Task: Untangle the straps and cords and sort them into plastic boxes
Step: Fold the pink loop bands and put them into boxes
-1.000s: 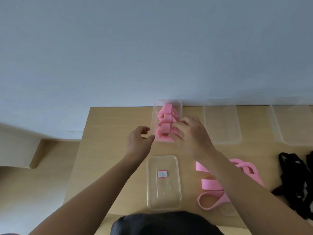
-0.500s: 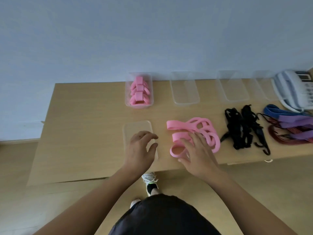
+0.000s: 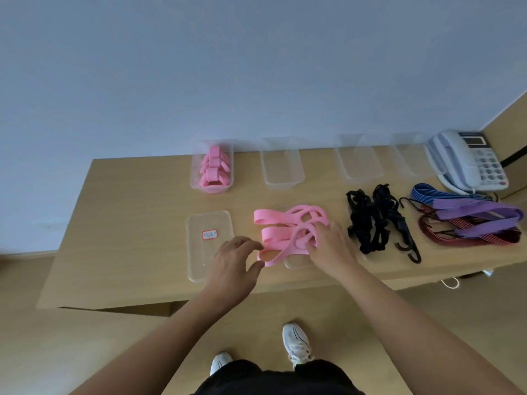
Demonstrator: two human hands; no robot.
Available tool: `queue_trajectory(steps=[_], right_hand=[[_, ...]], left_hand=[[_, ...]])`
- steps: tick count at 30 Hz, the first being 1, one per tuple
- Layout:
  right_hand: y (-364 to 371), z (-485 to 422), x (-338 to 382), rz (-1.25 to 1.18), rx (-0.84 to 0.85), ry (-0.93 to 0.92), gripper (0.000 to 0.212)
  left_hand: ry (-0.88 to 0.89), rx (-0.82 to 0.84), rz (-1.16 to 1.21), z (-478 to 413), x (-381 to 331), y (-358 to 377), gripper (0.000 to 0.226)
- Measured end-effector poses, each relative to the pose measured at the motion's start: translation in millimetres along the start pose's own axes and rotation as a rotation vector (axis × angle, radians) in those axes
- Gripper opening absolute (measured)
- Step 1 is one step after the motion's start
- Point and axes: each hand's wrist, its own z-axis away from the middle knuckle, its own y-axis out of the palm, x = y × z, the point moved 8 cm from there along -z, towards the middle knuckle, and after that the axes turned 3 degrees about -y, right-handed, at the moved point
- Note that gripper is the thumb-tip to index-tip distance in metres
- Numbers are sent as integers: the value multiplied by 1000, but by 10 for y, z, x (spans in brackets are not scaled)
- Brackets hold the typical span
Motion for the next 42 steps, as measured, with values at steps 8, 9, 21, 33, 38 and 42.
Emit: queue_trajectory(steps=[8, 9, 21, 33, 38, 42], right_hand=[[-211, -122, 48, -370, -61, -239, 12], [-309, -120, 72, -478, -38, -272, 9], [-2140, -166, 102, -1046, -269, -436, 11], [-3320, 459, 395, -773, -667, -731, 18], [-3483, 683, 517, -596, -876, -792, 24], [-3507, 767, 639, -504, -921, -755, 24]], left_hand=[[-83, 73, -58, -210, -360, 284, 46], [-85, 88, -50, -260, -420, 306, 52], [-100, 20, 451, -788, -1316, -234, 12], [218, 9, 798, -781, -2430, -1256, 11], [292, 66, 867, -659, -2520, -1378, 27], [281, 17, 896, -601, -2409, -1474, 26]])
